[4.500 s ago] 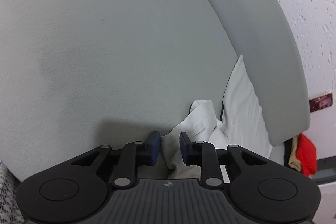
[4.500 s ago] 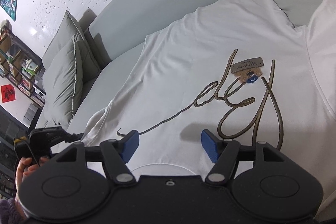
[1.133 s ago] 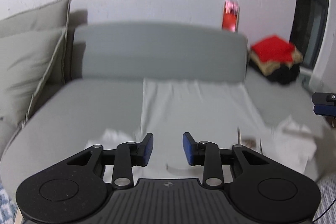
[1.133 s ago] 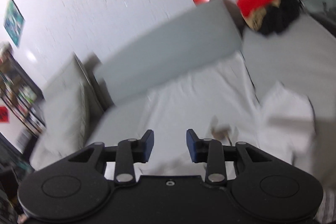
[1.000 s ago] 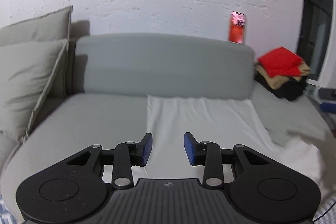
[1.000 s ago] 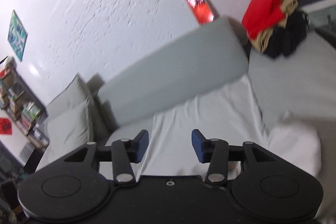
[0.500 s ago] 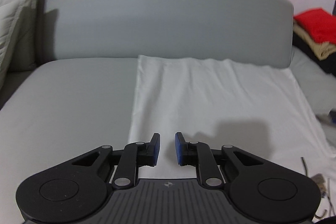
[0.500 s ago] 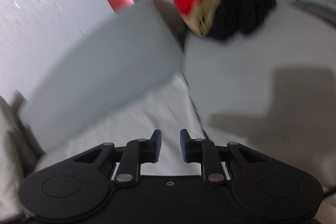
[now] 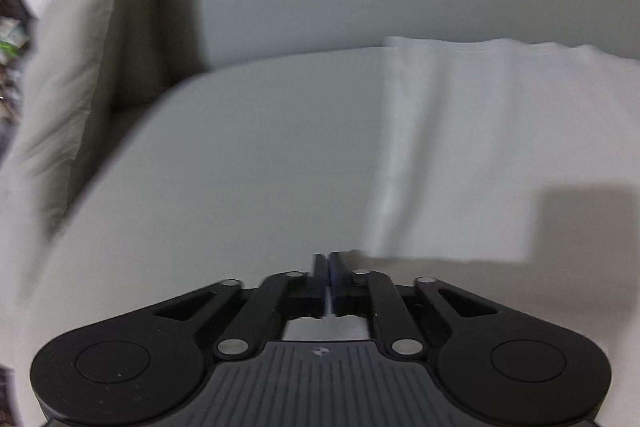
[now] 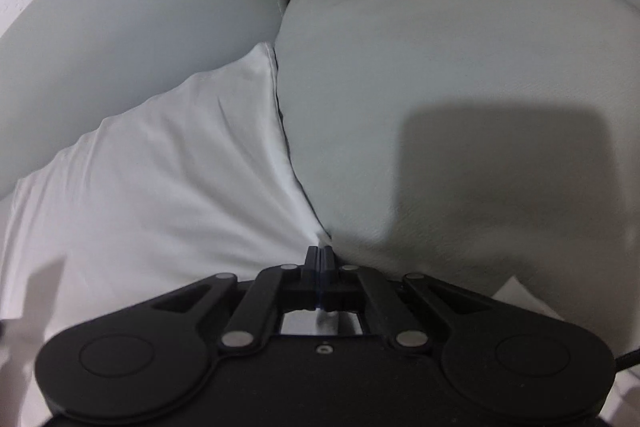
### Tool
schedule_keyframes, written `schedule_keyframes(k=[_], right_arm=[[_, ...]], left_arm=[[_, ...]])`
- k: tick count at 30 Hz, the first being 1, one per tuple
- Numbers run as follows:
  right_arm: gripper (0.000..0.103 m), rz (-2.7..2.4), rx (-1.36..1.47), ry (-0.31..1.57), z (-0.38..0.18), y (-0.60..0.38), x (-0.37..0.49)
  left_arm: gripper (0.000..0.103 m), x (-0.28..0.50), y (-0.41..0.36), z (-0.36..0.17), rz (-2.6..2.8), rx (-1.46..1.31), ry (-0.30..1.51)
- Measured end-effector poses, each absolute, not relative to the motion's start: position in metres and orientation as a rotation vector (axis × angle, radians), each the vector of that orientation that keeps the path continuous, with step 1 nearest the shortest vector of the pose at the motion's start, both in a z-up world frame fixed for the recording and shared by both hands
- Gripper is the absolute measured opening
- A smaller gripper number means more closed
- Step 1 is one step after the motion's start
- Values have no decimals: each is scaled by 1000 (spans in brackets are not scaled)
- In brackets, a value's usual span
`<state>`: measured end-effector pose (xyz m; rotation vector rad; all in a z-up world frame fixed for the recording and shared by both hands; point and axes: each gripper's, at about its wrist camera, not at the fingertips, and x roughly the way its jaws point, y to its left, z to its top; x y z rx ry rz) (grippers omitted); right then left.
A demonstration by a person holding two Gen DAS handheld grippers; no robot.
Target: Fold clothes
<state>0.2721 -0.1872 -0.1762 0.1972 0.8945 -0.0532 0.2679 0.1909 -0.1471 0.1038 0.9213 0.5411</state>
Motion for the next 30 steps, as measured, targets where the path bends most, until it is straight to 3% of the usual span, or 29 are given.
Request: schedule_keyframes(k=[6, 13, 14, 16, 17, 18, 23, 30], right_arm=[[6, 76, 265, 729, -150, -179, 270], [11, 485, 401, 787, -176, -144, 311], [11, 486, 386, 797, -183, -143, 314], [0, 489, 356, 815, -197, -139, 320], [0, 441, 340, 805, -200, -144, 322], [0, 341, 324, 776, -199, -154, 323], [0, 14, 364, 731, -203, -206, 332], [5, 26, 348, 613, -173, -190, 334]], left_arm=[[10, 279, 180, -125, 276, -24, 772], [14, 315, 133, -141, -50, -1, 744], [17, 320, 131, -148, -43, 17, 759], [19, 326, 137, -161, 81, 69, 776], [19, 328, 142, -166, 143, 89, 783], [12, 329, 151, -165, 203, 75, 787], [9, 329, 196, -163, 512, 101, 808], [12, 327, 218, -136, 439, -107, 728]])
